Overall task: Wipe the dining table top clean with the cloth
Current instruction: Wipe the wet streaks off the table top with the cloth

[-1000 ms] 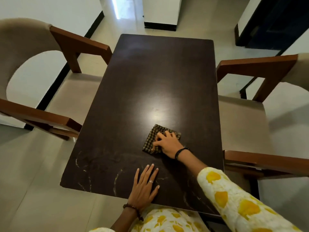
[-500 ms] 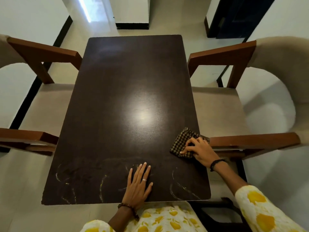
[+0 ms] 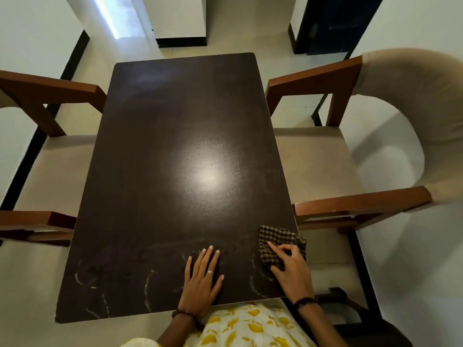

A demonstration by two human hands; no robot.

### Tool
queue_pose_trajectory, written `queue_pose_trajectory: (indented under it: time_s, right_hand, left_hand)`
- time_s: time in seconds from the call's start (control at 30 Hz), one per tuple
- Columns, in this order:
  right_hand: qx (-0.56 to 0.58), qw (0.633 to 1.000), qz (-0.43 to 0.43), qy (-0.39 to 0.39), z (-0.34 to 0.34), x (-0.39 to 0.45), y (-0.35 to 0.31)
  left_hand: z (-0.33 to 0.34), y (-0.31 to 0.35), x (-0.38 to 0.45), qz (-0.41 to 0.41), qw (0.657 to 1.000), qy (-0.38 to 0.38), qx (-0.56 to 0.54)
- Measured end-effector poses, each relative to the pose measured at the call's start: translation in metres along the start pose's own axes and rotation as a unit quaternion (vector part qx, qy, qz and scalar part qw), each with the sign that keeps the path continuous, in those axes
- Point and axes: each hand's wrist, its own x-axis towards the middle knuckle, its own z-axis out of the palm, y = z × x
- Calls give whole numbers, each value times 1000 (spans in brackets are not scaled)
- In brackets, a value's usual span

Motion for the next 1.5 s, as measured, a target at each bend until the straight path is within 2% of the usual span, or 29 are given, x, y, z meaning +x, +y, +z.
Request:
queue_pose_trajectory:
  time_s: [0.1,0.27,0.47,0.7,0.83,0.93,1.07,1.23,1.3,1.4,1.5]
  right_hand:
    - [37,999,6,12,-4,12,1]
    - [19,999,10,48,-20,58,-12]
    - [-12,999,27,18,-29,54,-13]
    - [-5,991,127,47,-15,8,-5]
    - [-42,974,196,101,-5,11,-28]
    - [-41,966,227,114,8,15,-55]
    - [-50,976,187,96,44,13,-107]
    - [-9,988,136,78,101,9,-178]
    - [-18,993,110,48,118,4,-201]
    - [-26,997,74,16,129,-5,-210]
    - [-22,994,93,47,117,-11,-193]
  left_hand:
    - [0,-1,1,-2,1000,-4,-3]
    - [0,0,1,-6,1000,-6,-4]
    - [0,-3,-2,10,1000,-6,-10]
    - [-11,-20,-7,-18,1000,6,-8]
    - [-20,-50,-22,-32,999,10,-22]
    - [-28,-78,-38,-31,999,12,-19]
    - [-43,-115,-56,-30,999,11,-9]
    - [-52,-159,-69,-48,999,-9,-17]
    - [-53,-172,-73,-40,999,-29,-4]
    - [-55,-188,-78,-19,999,-46,8]
    - [-59,-201,-78,11,999,-47,15]
